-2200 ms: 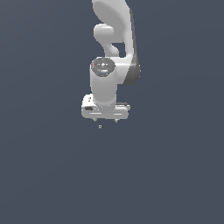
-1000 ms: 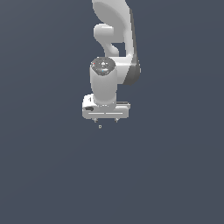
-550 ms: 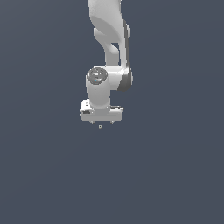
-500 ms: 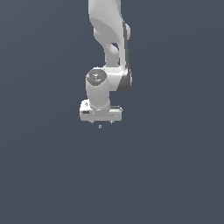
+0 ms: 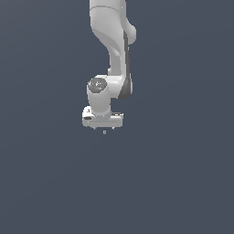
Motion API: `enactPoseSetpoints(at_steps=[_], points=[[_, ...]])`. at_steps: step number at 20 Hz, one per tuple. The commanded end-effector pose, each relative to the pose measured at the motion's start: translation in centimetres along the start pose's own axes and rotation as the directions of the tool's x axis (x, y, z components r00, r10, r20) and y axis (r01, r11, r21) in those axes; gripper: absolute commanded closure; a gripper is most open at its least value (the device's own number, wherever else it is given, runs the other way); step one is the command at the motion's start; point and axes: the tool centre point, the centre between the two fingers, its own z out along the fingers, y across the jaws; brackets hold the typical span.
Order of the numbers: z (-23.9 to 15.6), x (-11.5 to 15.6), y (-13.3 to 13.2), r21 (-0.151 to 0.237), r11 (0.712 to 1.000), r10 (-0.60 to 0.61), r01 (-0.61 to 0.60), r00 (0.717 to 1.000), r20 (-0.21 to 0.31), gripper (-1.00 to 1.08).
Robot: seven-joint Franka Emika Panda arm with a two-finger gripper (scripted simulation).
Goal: Pick up the object and move it to a goal position.
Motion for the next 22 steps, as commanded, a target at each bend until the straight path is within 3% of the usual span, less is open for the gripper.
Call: enactPoseSetpoints(at_steps=[1,21,22], points=[[0.3,-0.2,0.1,0.000,1.000,0.000,0.000,1.000,-0.002,-0.92],[5.3,-0.2,0.1,0.000,1.000,0.000,0.000,1.000,-0.002,-0.92],[5.3,-0.2,0.1,0.000,1.000,0.000,0.000,1.000,-0.002,1.08]])
